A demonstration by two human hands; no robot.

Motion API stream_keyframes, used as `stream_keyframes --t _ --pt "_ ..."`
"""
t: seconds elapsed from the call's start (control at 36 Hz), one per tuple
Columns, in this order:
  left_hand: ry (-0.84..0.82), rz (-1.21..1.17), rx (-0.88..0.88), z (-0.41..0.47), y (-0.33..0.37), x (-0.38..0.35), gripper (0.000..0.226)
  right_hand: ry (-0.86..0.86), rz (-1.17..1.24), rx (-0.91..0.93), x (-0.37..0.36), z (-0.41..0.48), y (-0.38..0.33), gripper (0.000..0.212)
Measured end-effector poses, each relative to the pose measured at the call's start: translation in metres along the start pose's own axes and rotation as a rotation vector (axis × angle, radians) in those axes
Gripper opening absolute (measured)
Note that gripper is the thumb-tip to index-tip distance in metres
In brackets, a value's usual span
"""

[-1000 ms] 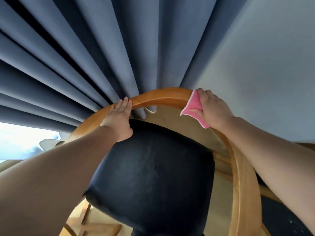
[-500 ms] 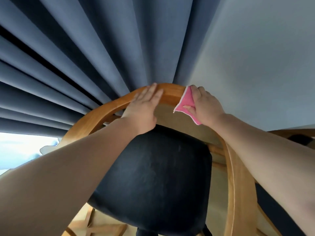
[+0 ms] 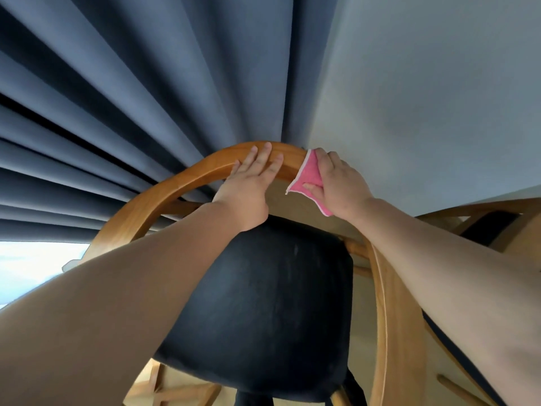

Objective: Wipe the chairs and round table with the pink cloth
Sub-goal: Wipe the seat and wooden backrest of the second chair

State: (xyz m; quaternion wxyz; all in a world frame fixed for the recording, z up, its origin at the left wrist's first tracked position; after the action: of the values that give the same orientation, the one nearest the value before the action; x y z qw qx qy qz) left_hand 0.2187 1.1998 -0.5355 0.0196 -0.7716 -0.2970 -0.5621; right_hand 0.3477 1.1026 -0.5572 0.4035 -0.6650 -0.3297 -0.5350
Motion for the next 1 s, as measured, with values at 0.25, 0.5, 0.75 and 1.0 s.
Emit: stream_keyframes --t 0.25,0.5,0.75,1.0 --pt "0.043 0.053 0.033 -0.002 0.0 0.0 0.099 -0.01 0.074 -0.119 -0.019 -0.039 0.03 0.073" --pt "0.093 0.145 0.063 -0.004 0.004 -0.001 0.098 -0.122 0.05 -0.261 -0.041 -0.082 0.059 0.062" --pt "0.179 0.0 0.056 -0.047 0.033 -0.024 0.084 -0.219 -0.038 -0.358 -0.045 -0.11 0.069 0.055" --pt "0.145 -0.124 0.058 -0.123 0.049 -0.05 0.078 -0.286 -0.025 -0.521 -0.046 -0.157 0.075 0.071"
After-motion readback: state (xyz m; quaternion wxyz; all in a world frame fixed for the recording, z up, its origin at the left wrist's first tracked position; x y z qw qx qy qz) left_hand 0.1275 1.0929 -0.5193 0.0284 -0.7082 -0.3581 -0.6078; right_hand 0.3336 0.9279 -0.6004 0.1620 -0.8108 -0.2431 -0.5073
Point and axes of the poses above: each hand's wrist, its own z-axis towards the middle knuckle, its own x-axis out of the back of the hand, y = z × x, the point moved 8 cm from there along z, towards the middle knuckle, and after that the axes turned 3 degrees about -z, right-handed, at the moved point
